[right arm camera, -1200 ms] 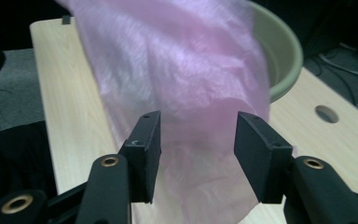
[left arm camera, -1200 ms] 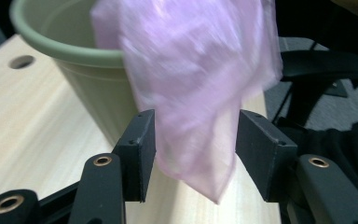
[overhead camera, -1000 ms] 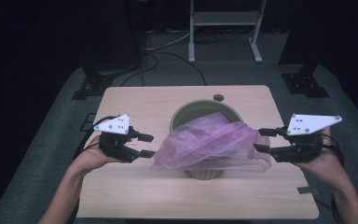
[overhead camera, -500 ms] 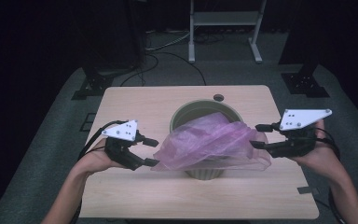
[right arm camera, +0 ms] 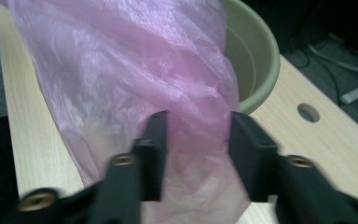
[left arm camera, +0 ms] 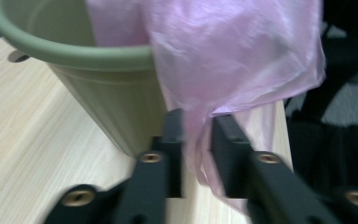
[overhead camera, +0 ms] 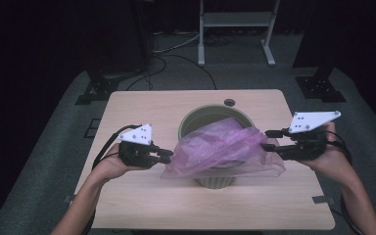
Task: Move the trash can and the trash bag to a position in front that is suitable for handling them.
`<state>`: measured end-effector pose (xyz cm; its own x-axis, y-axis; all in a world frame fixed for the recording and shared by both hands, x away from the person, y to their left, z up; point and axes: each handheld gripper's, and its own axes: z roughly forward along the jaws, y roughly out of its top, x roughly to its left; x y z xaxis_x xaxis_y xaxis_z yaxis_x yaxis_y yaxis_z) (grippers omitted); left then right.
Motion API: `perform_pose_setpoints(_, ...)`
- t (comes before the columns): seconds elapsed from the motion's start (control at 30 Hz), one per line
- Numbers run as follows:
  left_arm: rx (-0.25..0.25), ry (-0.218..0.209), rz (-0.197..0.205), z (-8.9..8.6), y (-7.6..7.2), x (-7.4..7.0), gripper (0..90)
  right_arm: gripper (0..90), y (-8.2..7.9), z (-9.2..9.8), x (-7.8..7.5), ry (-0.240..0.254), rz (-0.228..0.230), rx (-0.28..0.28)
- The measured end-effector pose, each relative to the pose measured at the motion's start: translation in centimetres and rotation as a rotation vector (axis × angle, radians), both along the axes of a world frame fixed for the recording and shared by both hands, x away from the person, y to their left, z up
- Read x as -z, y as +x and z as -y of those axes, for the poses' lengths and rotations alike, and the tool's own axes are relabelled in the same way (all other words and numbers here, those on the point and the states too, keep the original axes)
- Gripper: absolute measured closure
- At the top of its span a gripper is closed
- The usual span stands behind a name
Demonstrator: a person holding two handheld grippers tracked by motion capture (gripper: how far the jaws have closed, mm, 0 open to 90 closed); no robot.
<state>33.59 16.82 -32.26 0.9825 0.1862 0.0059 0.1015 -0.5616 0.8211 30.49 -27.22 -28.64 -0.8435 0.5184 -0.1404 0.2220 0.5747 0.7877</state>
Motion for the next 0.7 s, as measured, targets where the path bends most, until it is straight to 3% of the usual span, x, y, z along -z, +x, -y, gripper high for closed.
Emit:
perform_pose_setpoints(0.1, -0.041, -0.036, -0.015, -0.1, 0.7, -0.3, 87.0, 84.4, 0.4, -0.3, 0.1, -0.020, -0.016, 0.020)
perform_pose_setpoints(0.17, -0.063, -0.037, -0.014, 0.0, 1.2, -0.5, 89.8, 89.3, 0.6, -0.3, 0.1, -0.022, -0.030, 0.031)
perform_pose_setpoints(0.33, -0.104, -0.072, -0.026, 0.0, 2.5, -1.3, 90.0, 90.0, 1.5, 0.1, 0.0, 0.016, -0.061, 0.045)
perform_pose_setpoints(0.57, -0.147, -0.072, -0.025, 0.4, 4.2, -1.9, 90.0, 90.0, 2.9, 0.9, 0.1, 0.079, -0.091, 0.092)
perform_pose_setpoints(0.7, -0.185, -0.075, -0.032, 0.0, 4.8, -1.7, 90.0, 90.0, 3.5, 1.0, 0.6, 0.076, -0.101, 0.113)
